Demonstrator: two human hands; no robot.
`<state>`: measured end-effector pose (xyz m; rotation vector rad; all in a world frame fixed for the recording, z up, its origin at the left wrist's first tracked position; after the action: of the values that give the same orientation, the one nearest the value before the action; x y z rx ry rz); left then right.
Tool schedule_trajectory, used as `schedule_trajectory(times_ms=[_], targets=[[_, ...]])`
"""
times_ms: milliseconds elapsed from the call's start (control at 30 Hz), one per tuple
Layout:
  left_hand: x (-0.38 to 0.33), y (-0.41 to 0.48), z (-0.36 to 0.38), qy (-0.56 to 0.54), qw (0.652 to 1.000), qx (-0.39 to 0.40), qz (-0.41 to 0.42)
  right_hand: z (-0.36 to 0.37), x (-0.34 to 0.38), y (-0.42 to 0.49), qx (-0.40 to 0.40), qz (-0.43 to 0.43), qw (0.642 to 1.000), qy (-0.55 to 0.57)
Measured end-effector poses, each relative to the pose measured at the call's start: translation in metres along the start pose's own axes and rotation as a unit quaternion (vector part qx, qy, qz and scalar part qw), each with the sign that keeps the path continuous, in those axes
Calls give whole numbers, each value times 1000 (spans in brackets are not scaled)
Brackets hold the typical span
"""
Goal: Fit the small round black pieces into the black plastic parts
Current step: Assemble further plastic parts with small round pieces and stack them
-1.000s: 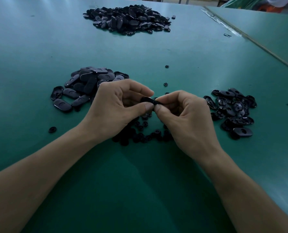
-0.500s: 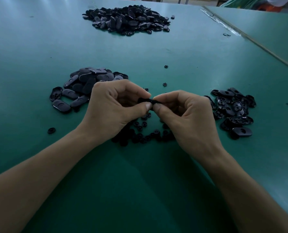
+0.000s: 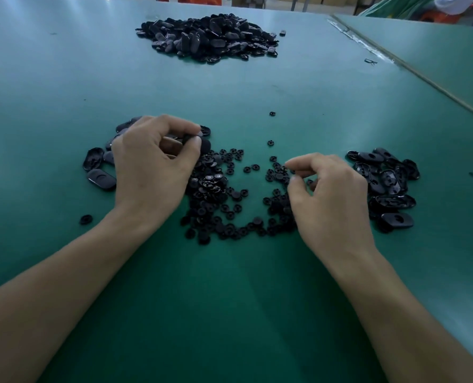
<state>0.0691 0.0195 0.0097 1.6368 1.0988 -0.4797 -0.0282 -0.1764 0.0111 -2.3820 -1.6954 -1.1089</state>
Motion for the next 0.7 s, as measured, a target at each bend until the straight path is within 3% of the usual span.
schedule_trajectory(times_ms=[300, 700], targets=[[12, 6, -6, 68, 994, -2, -84, -14, -25, 2, 72, 126, 966, -213], [16, 8, -6, 113, 988, 19, -106, -17, -34, 7, 30, 79, 987, -140]])
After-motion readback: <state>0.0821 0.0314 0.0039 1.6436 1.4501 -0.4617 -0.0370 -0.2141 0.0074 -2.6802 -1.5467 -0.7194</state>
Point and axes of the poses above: each hand's wrist, its own y-axis towards the middle knuckle, its own z-axis out of the palm, x = y × z, the point moved 3 cm from there along y, towards the middle knuckle, and after that the axes turned 2 degrees about -y, right-handed, at the moved point
